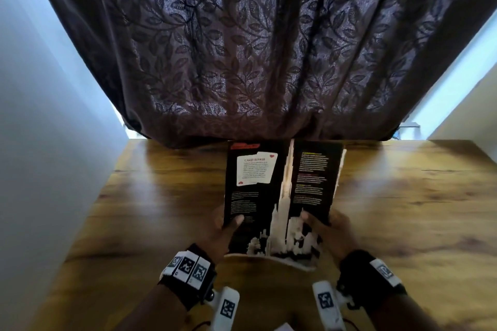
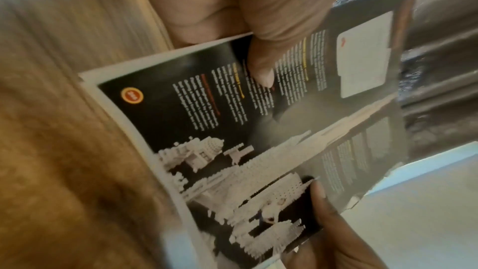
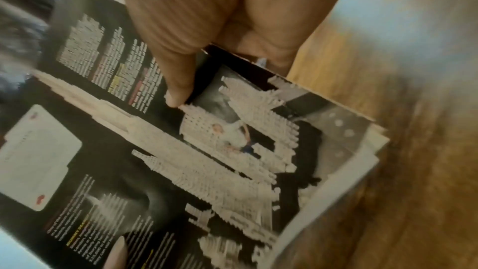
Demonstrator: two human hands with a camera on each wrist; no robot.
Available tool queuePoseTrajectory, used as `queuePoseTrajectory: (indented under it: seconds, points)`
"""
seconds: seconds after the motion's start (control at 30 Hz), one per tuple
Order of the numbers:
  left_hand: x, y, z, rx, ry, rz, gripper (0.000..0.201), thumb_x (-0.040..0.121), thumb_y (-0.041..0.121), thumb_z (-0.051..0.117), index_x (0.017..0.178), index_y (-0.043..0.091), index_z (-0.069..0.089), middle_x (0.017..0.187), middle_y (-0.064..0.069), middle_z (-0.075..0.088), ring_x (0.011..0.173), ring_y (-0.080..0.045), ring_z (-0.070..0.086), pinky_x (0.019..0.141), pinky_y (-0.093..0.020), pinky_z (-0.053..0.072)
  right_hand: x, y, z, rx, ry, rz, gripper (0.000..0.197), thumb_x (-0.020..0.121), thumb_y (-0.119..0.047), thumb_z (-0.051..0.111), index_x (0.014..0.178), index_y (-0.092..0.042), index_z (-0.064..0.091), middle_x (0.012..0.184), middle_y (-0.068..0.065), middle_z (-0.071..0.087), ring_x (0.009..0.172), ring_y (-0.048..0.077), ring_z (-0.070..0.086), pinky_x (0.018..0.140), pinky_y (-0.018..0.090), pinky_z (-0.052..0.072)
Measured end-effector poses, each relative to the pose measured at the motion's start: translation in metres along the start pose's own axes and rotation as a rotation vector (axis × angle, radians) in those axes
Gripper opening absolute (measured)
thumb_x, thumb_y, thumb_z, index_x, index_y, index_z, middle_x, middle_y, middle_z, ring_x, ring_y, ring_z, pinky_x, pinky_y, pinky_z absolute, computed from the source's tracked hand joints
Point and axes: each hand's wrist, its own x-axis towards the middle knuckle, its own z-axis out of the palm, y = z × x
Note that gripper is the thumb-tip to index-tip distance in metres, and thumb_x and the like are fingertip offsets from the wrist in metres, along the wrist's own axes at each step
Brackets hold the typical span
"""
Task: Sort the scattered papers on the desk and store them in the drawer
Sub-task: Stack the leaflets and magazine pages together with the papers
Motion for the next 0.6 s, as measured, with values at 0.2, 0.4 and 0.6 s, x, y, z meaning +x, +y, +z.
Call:
queuePoseTrajectory:
  seconds: [0.2,0.4,0.6]
  points:
    - [-0.003,0.007,0.004,-0.076,0.042,0.077,0.044,0.092,0.024,0.062,0.130,0.005,0.056,0.126,-0.006,0.065,0.120,-0.019,0.061,0.092,-0.015,0.049,-0.007,-0.007,-0.003,-0.099,0.026,-0.138,0.014,0.090,-0.011,0.072,0.097,-0.023,0.074,0.090,-0.015,0.078,0.084,0.001,0.072,0.070,0.016,0.055]
    - [0.000,-0.016,0.011,0.027,0.091,-0.011,0.050,0.092,0.052,0.055,0.124,0.014,0.060,0.117,-0.002,0.068,0.108,-0.017,0.065,0.092,-0.034,0.054,-0.014,0.003,-0.003,-0.193,-0.003,-0.091,0.021,0.091,-0.008,0.071,0.094,-0.028,0.069,0.088,-0.028,0.074,0.083,-0.008,0.069,0.065,0.011,0.052]
    - [0.002,-0.017,0.024,0.099,-0.022,-0.028,0.034,0.092,0.047,0.057,0.124,0.043,0.047,0.118,0.014,0.063,0.109,-0.004,0.061,0.094,-0.033,0.052,-0.002,0.021,-0.011,-0.189,0.080,0.030,0.039,0.087,-0.022,0.076,0.120,-0.034,0.059,0.105,-0.012,0.073,0.094,0.004,0.069,0.074,0.023,0.054]
